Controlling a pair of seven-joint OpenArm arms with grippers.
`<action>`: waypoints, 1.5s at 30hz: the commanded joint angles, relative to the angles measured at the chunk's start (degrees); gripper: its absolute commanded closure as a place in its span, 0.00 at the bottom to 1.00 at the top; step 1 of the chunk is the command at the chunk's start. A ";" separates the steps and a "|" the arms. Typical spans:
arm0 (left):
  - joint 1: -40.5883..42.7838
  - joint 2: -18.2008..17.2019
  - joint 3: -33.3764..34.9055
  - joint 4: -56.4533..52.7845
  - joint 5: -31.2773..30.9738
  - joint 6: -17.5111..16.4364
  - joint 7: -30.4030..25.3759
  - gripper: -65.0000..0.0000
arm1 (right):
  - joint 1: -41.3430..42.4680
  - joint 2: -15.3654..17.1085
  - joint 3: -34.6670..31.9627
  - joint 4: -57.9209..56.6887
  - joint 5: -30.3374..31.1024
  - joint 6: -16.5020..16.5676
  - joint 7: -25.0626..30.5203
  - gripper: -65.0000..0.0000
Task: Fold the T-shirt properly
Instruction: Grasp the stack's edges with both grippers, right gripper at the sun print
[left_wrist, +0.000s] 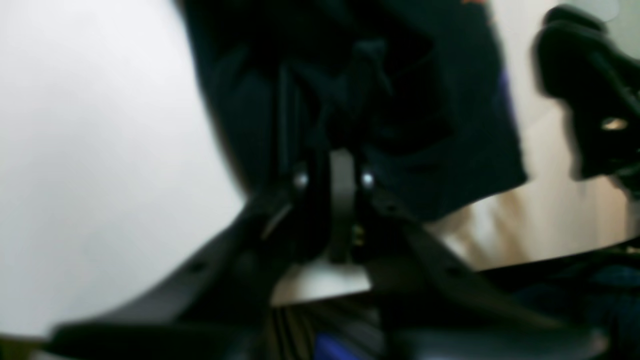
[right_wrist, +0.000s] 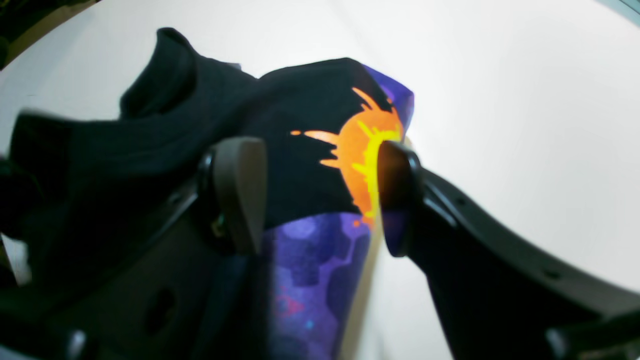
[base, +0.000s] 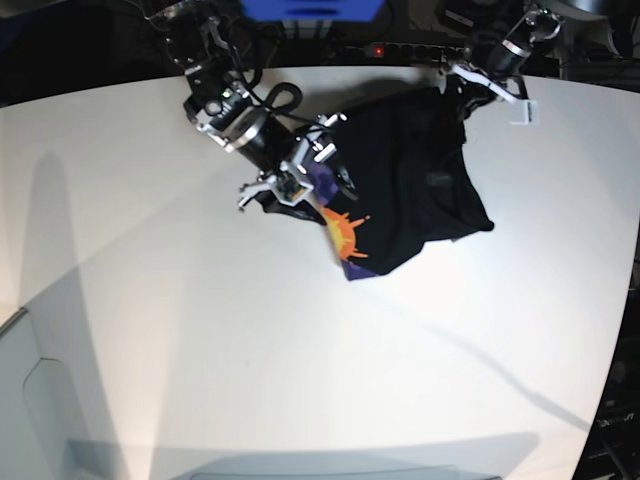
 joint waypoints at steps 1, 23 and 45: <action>0.45 -0.12 -0.18 -0.60 -0.85 -0.41 -0.45 0.80 | 0.42 -0.32 -0.12 0.92 0.66 0.20 1.81 0.45; 3.62 -3.99 4.57 -1.13 -0.41 -8.54 -0.54 0.15 | 1.30 -0.41 -0.21 0.13 0.75 0.20 1.81 0.45; -4.56 -4.78 -9.94 -1.57 -0.59 -8.54 -0.28 0.11 | 2.00 -1.29 0.14 -0.31 0.75 0.20 1.81 0.45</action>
